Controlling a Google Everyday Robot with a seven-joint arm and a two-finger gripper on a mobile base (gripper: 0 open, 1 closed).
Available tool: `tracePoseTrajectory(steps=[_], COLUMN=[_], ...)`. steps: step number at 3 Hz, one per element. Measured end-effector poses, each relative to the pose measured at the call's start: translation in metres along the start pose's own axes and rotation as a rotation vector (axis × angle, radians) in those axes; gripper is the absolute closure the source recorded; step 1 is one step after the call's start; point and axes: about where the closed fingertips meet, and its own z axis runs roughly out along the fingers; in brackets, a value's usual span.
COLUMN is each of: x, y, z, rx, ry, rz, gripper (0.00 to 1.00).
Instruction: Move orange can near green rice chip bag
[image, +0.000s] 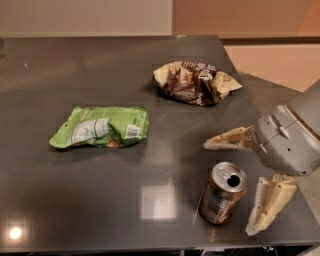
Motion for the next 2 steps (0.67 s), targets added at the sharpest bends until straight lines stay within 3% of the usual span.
tracePoseTrajectory(steps=[2], x=[-0.0023], y=[-0.0037], z=[0.002], rx=[0.01], ry=[0.041], rz=[0.017], gripper=[0.62])
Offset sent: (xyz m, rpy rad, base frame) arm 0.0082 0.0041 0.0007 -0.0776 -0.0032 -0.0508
